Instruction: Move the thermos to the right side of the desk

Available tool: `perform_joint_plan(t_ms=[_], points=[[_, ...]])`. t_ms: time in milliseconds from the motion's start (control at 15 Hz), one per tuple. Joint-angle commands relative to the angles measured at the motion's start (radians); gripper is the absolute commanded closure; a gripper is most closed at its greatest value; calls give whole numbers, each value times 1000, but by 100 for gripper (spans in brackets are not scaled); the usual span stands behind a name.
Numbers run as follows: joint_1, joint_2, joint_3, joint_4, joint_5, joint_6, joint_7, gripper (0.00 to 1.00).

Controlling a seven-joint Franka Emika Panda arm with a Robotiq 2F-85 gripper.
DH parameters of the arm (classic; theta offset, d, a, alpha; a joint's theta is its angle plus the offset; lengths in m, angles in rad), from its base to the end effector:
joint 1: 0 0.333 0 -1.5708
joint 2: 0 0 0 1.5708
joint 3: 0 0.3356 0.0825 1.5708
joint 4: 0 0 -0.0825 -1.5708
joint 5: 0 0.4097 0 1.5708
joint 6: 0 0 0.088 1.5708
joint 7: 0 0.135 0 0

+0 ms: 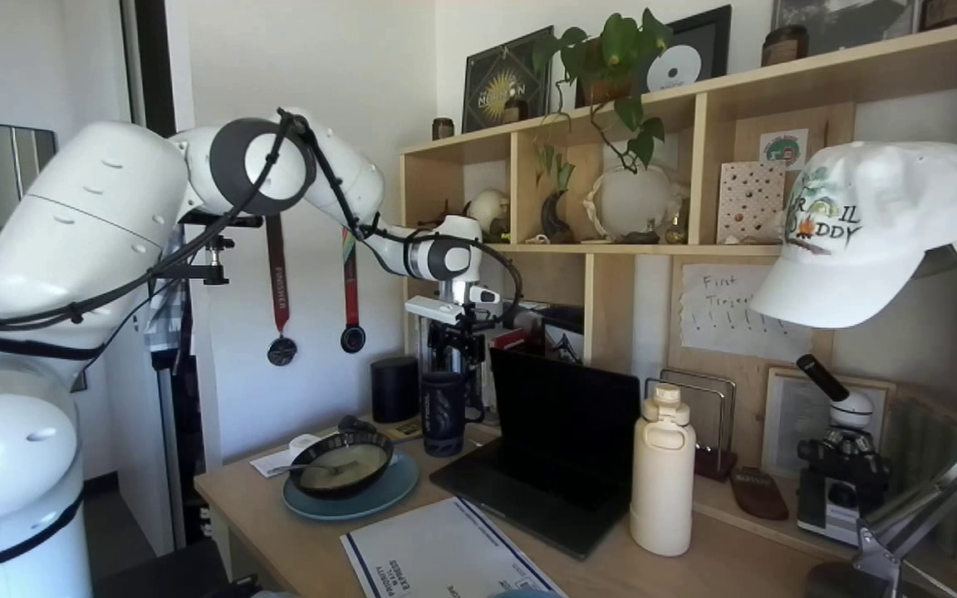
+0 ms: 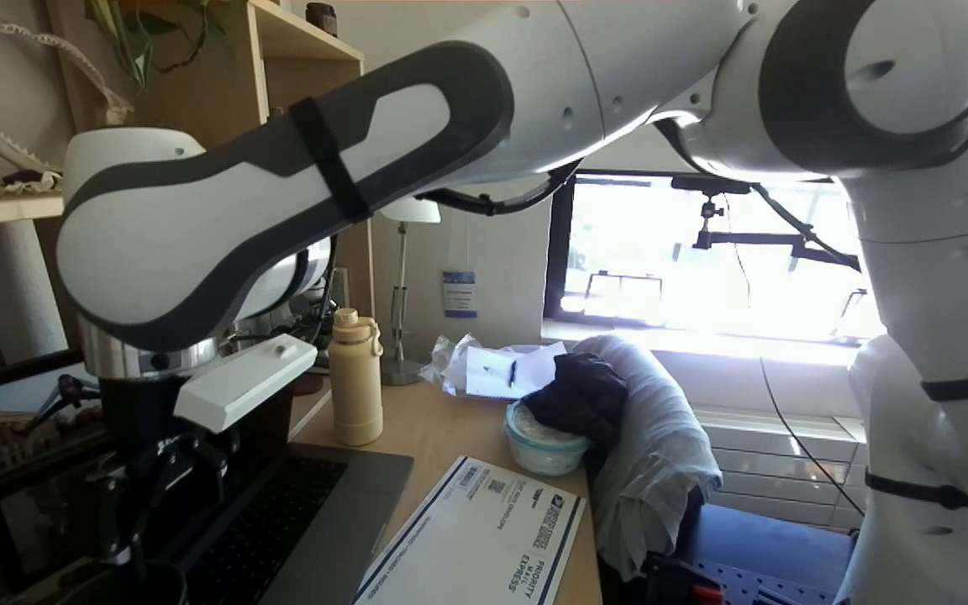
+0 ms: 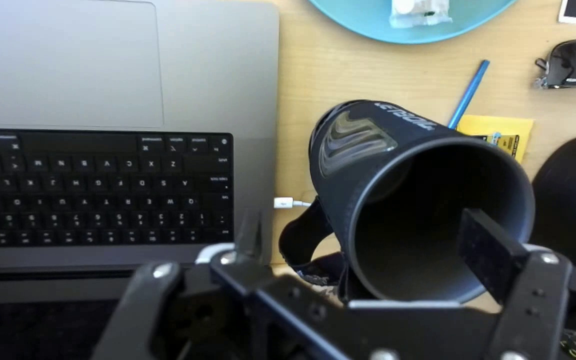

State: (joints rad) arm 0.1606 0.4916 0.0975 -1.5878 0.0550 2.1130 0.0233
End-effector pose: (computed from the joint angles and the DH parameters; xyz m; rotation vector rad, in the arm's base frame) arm 0.6989 0.1800 0.3322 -3.0295 -0.2962 -0.0336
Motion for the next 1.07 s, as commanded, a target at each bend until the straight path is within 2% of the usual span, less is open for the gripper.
perform_joint_plan(t_ms=[0, 133, 200, 267, 733, 867, 1000], points=[[9, 91, 2, 94, -22, -47, 0, 0], [11, 114, 1, 104, -22, -56, 2, 0], [11, 124, 0, 108, -23, -60, 2, 9], [12, 133, -1, 114, -24, -64, 5, 28], [17, 157, 10, 154, -20, -92, -14, 82], [20, 160, 10, 162, -19, -105, -16, 95], [19, 160, 13, 167, -15, -116, -19, 99]])
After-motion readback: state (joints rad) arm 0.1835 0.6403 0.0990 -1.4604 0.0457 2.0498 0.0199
